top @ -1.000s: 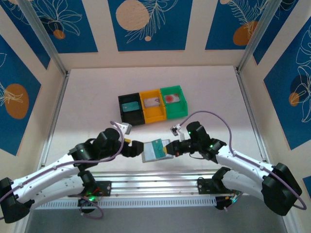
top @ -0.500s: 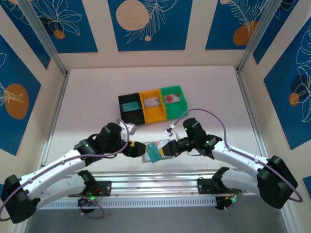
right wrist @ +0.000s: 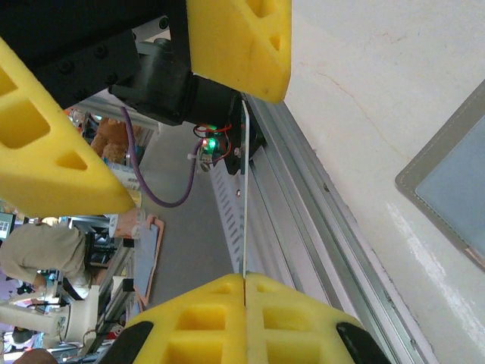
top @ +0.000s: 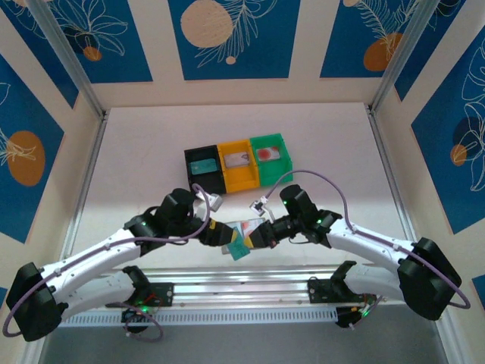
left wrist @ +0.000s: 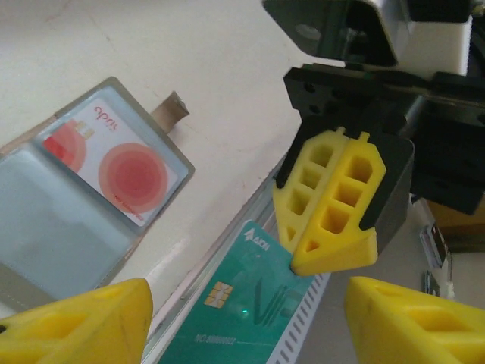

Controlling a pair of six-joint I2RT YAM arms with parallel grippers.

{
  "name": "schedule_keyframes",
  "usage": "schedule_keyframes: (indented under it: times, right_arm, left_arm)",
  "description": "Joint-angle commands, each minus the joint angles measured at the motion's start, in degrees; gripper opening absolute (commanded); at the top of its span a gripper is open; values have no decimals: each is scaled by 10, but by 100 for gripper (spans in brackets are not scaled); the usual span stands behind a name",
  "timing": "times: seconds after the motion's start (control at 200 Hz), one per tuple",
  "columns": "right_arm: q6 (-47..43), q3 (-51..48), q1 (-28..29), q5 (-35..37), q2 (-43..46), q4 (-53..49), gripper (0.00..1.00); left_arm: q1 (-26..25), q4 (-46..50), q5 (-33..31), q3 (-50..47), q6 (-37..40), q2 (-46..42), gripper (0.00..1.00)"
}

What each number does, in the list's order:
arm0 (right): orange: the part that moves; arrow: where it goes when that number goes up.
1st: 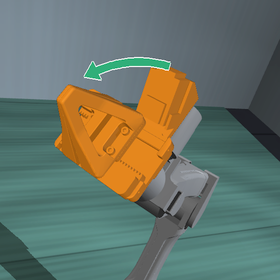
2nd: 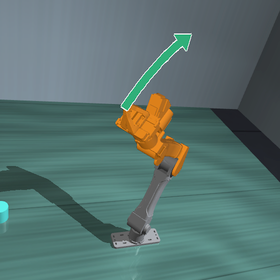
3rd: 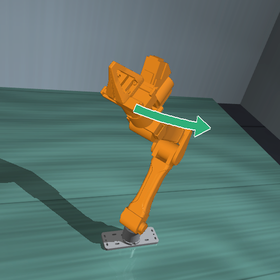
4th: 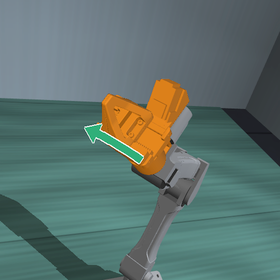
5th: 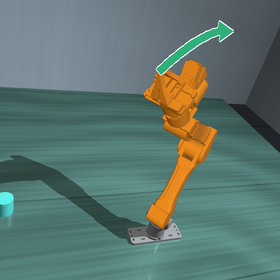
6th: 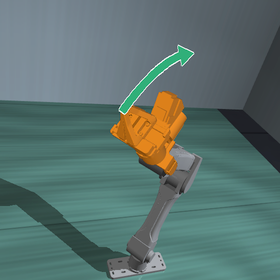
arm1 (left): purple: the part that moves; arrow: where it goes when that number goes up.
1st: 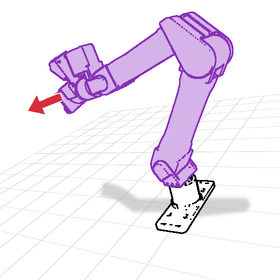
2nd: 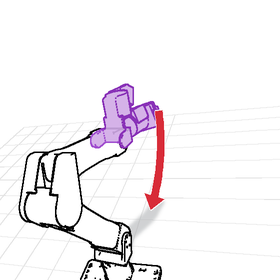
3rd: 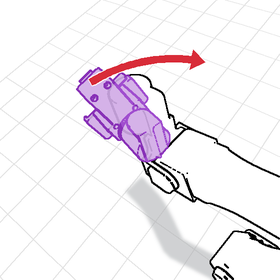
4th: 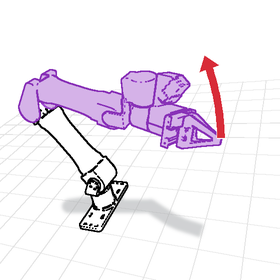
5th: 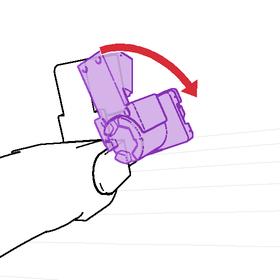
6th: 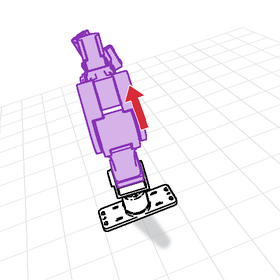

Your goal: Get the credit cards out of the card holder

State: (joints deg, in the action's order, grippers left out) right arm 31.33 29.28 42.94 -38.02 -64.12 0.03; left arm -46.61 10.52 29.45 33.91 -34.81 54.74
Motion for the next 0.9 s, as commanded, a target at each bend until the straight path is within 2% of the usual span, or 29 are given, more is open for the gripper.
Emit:
schedule_keyframes:
  times: [0.0, 0.21, 0.54, 0.895]
  right_arm:
    - [-10, 17, 6, -22, -7, 10, 0]
    - [-9, 17, 9, -21, -7, 14, 0]
    - [-3, 16, 12, -27, -11, 22, 0]
    - [4, 17, 14, -10, -9, 26, 0]
  left_arm:
    - [5, -39, 52, -16, -4, 4, 65]
    - [5, -48, 73, -21, -3, -3, 56]
    - [5, -48, 78, -30, -1, -24, 32]
    - [6, -80, 98, -45, -16, -33, 13]
